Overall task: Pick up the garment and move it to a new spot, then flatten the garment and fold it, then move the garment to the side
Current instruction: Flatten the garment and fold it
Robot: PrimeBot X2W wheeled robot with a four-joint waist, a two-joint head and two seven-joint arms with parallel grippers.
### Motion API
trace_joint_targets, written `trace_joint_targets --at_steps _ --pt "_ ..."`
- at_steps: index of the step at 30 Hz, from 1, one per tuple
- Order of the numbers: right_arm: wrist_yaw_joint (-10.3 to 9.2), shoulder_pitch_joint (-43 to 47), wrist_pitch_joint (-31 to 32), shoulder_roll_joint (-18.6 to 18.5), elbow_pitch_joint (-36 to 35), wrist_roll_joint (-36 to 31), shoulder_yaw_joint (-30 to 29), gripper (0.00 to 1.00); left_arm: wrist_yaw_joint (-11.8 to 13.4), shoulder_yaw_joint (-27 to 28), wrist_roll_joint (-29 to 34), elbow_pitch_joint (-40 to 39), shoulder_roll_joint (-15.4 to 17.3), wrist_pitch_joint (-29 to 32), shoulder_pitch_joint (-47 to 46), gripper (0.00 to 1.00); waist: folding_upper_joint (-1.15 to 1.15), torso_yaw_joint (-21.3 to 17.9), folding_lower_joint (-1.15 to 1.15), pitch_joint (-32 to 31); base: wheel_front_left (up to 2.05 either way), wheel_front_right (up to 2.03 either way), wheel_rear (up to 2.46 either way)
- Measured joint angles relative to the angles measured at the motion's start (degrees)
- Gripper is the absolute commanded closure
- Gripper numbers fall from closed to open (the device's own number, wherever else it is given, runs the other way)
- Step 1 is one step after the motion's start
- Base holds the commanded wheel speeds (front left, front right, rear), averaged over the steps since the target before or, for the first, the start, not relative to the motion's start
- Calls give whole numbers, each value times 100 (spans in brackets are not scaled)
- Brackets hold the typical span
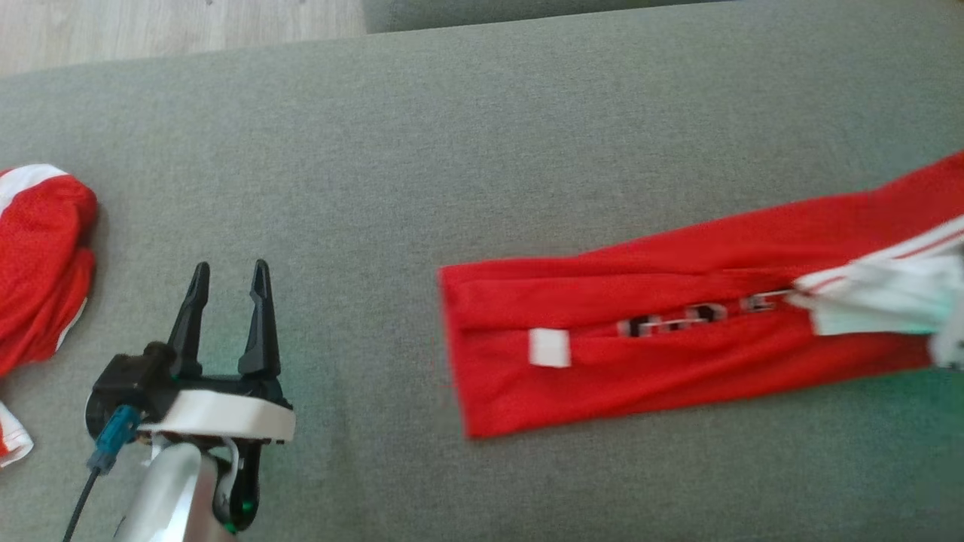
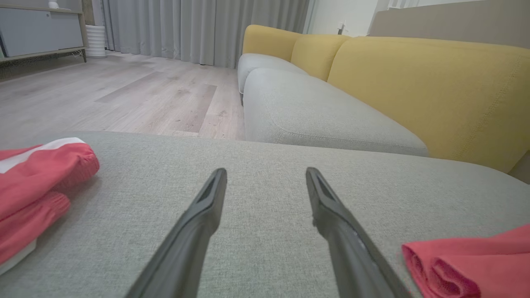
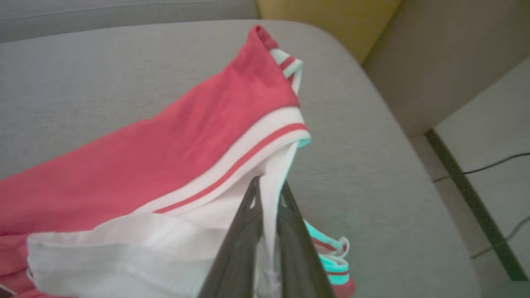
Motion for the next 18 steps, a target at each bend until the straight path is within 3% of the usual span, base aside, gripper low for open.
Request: trace_joint_targets --at_steps 5,10,18 --pt "0 314 360 -83 -597 -153 -494 100 0 -2 0 -2 -3 0 4 0 0 -23 0 -47 0 0 0" --pt "0 717 751 141 -1244 -112 -419 100 -1 -8 0 3 -15 0 33 0 0 -4 0 -152 0 0 0" --pt "0 1070 926 760 -2340 410 1131 100 -5 -7 -1 59 -22 0 91 0 0 29 -1 -349 0 0 0"
